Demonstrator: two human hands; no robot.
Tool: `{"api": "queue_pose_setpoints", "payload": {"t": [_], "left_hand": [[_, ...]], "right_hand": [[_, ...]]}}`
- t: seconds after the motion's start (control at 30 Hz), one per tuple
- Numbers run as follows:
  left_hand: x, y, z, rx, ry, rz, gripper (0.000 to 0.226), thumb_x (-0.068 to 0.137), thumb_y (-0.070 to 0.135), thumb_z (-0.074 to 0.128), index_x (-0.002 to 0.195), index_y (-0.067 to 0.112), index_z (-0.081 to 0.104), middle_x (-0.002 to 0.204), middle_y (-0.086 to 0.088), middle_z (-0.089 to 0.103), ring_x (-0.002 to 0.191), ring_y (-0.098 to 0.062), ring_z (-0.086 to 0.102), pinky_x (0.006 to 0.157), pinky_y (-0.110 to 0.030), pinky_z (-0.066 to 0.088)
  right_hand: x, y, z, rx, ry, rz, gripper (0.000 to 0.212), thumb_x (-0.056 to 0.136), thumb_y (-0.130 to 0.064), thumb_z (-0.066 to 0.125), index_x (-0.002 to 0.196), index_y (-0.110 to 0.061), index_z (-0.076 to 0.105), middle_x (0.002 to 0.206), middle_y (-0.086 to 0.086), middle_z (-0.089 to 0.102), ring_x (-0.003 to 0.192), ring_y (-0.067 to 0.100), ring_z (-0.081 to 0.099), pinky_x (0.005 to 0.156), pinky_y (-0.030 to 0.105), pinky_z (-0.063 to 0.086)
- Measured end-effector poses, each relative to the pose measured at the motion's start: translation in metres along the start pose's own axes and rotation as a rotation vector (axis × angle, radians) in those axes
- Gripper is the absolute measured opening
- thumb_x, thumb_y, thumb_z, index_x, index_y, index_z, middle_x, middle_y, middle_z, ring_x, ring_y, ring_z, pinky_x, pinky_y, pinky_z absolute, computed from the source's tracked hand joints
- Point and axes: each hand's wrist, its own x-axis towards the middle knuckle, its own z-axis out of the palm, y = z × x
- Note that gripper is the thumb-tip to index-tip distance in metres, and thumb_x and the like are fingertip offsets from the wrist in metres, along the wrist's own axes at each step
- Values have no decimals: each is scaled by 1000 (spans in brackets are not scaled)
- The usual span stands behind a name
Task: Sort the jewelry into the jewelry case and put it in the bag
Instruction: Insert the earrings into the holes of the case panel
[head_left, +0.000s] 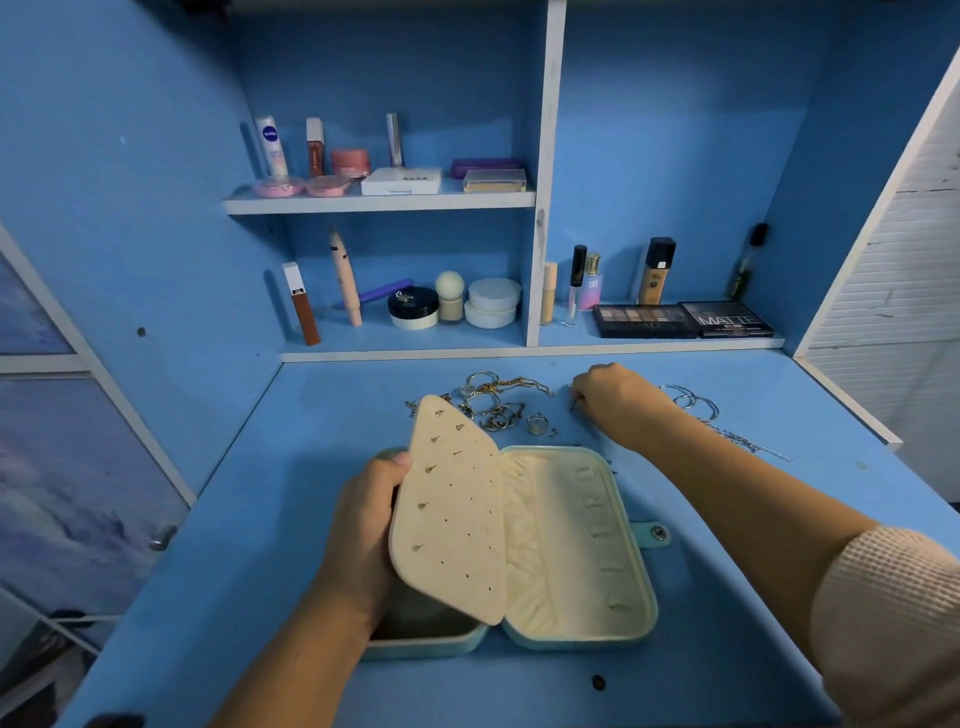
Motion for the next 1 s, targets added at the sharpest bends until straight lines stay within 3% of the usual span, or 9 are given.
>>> {"api": "queue_pose_setpoints", "payload": {"t": [0.2, 0.37, 0.6, 0.73, 0.8, 0.9, 1.0], "left_hand": [[-1, 2, 0, 7, -12, 12, 76, 57, 55, 55, 89, -13, 51, 82, -23, 57, 78, -31, 53, 74, -44, 39], [-2, 3, 0, 14, -20, 7, 74, 59, 56, 53, 86, -12, 47, 80, -23, 56, 76, -31, 52, 73, -44, 38], [-2, 4, 0, 9, -6, 5, 73, 61, 56, 54, 86, -13, 47, 82, -22, 55, 79, -30, 50, 74, -44, 38], [-1, 0, -1, 17, -13, 14, 69, 60, 56, 54, 84, -8, 53, 80, -22, 58, 78, -30, 53, 75, -45, 39], [-1, -2, -1, 10, -6, 18, 61, 59, 56, 55, 82, 0, 59, 77, -19, 59, 77, -29, 53, 74, -44, 40], [-1, -2, -1, -22, 2, 11, 51, 58, 55, 56, 76, 8, 56, 73, -16, 52, 74, -27, 48, 72, -42, 36], [1, -3, -3, -17, -8, 22, 59, 63, 57, 55, 83, 1, 55, 79, -18, 49, 78, -28, 44, 74, -44, 34]], "right_hand": [[6, 3, -4, -66, -25, 19, 18, 92, -7, 50, 107, -12, 60, 107, 9, 60, 93, 27, 59, 72, 33, 49], [9, 3, -12, -100, -42, -7, 19, 92, -9, 48, 104, -9, 63, 104, 9, 61, 87, 24, 58, 70, 31, 49], [-3, -3, -17, -31, -12, -9, 21, 87, -24, 55, 95, -7, 62, 95, 11, 61, 79, 24, 55, 64, 31, 49], [-33, -12, -24, 372, 173, -48, 10, 85, -21, 61, 85, -11, 59, 80, 6, 62, 71, 22, 56, 62, 30, 49], [-56, -27, -29, 585, 252, -151, 4, 85, -16, 61, 81, -16, 59, 72, -3, 62, 64, 12, 55, 59, 24, 47], [-89, -54, -31, 903, 227, -243, 16, 87, -10, 58, 75, -21, 58, 55, -15, 55, 48, 1, 48, 47, 12, 40], [-101, -70, -18, 1123, 125, -285, 20, 91, -9, 56, 76, -22, 57, 56, -16, 52, 51, 2, 43, 53, 15, 38]]}}
